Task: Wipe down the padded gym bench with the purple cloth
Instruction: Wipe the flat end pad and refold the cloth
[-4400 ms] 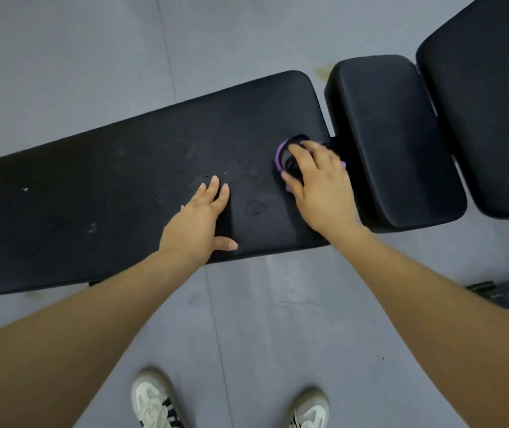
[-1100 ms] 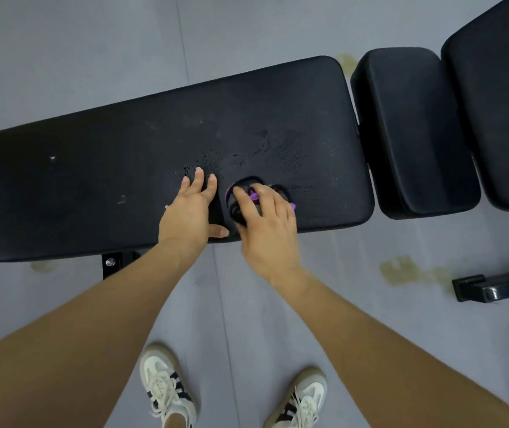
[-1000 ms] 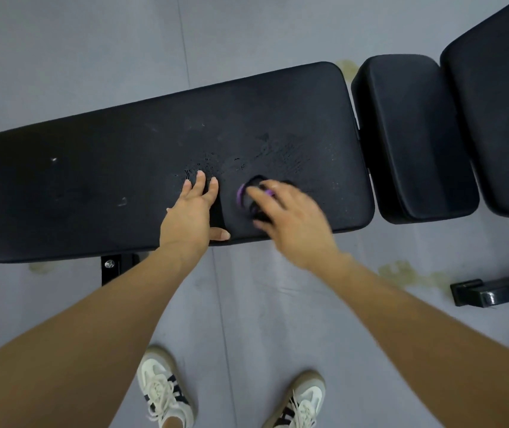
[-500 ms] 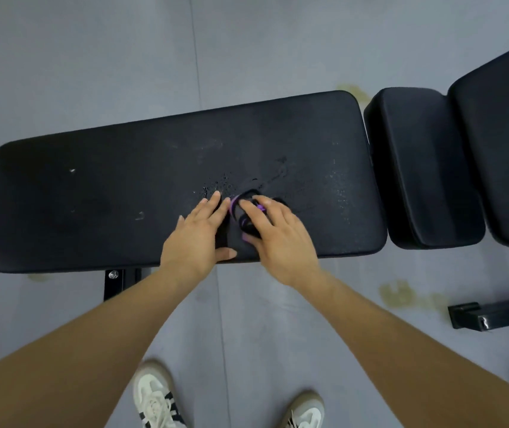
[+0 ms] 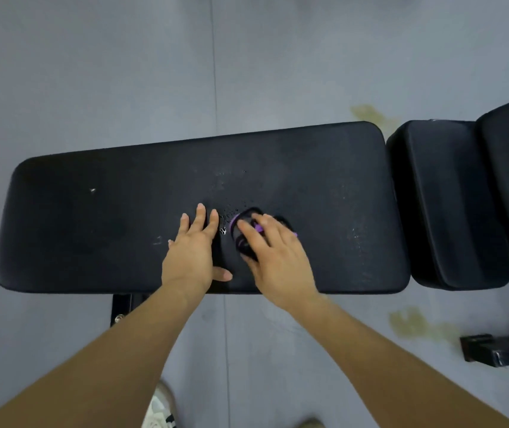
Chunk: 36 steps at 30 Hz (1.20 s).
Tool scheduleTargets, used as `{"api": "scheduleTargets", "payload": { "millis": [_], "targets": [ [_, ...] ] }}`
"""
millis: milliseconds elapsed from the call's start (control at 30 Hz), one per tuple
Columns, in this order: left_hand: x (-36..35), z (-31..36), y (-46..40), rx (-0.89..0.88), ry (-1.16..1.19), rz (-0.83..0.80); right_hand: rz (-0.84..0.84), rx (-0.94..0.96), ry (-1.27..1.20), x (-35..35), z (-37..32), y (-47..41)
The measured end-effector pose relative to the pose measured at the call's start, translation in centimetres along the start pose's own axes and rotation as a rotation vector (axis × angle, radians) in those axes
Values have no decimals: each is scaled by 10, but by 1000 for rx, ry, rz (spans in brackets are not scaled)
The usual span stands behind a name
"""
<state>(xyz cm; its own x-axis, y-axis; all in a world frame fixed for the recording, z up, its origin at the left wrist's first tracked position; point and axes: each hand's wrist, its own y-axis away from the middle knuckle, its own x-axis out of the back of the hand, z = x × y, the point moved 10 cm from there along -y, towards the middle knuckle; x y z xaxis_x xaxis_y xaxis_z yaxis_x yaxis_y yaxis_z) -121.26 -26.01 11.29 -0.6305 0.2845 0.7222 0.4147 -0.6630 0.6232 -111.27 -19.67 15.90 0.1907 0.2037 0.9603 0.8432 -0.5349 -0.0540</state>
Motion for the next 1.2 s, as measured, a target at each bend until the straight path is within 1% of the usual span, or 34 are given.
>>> {"api": "scheduleTargets", "payload": {
  "millis": [33, 67, 100, 167, 200, 233, 267, 300, 333, 367, 467, 533, 567, 600, 633, 667, 700, 767, 800, 833, 867, 933, 1000, 1067, 1133, 1200],
  "targets": [
    [1, 1, -1, 6, -1, -5, -33, 107, 31, 3, 5, -7],
    [1, 1, -1, 10, -5, -7, -22, 156, 80, 10, 20, -17],
    [1, 0, -2, 13, -10, -9, 35, 119, 123, 22, 46, -31],
    [-1, -2, -4, 12, -16, -11, 98, -168, 128, 50, 117, -61],
    [-2, -1, -5, 9, -21, -13, 96, -324, 93, 55, 145, -68],
    [-2, -1, -5, 9, -28, -15, 119, -436, 79, 56, 157, -71],
    [-2, -2, -5, 8, -36, -17, 156, -501, 103, 55, 154, -70],
    [-3, -2, -5, 8, -40, -21, 209, -505, 135, 53, 137, -67],
    [-3, -1, -5, 7, -41, -23, 232, -477, 138, 45, 115, -62],
    [-2, -1, -4, 7, -39, -22, 218, -412, 109, 33, 88, -54],
    [-2, -2, -2, 13, -27, -17, 41, -150, 4, -2, 13, -22],
    [-1, -1, -2, 13, -25, -24, -47, 68, -14, -2, -1, -20],
    [-1, -1, -2, 12, -26, -26, -69, 156, 24, 1, 5, -27],
    [0, -1, -3, 11, -27, -28, -59, 190, 70, 6, 17, -38],
    [0, -1, -3, 7, -30, -31, -7, 142, 96, 14, 39, -52],
    [-1, 0, -3, 2, -31, -32, 69, 23, 99, 28, 67, -67],
    [-1, 0, -3, -3, -31, -29, 122, -136, 78, 40, 94, -79],
    [-1, 0, -3, -11, -28, -17, 143, -425, 40, 41, 123, -88],
    [-1, -1, -3, -13, -27, -13, 157, -500, 55, 37, 120, -87],
    [-1, -1, -3, -16, -26, -13, 163, -514, 69, 33, 107, -83],
    [-2, -1, -3, -19, -22, -13, 167, -469, 71, 26, 86, -77],
    [-1, -1, -1, -20, 4, -11, 119, -285, 39, 9, 36, -54],
    [0, -2, 0, -20, 40, -3, 9, -112, 23, -8, -4, -22],
    [-1, -1, 0, -30, 56, -8, -56, -2, 23, -9, -11, -14],
    [1, 0, -1, -46, 38, -3, -56, 8, 53, -6, 4, -37],
    [2, 0, 1, -68, 11, 7, -6, -122, 71, 1, 32, -76]
  ]
}}
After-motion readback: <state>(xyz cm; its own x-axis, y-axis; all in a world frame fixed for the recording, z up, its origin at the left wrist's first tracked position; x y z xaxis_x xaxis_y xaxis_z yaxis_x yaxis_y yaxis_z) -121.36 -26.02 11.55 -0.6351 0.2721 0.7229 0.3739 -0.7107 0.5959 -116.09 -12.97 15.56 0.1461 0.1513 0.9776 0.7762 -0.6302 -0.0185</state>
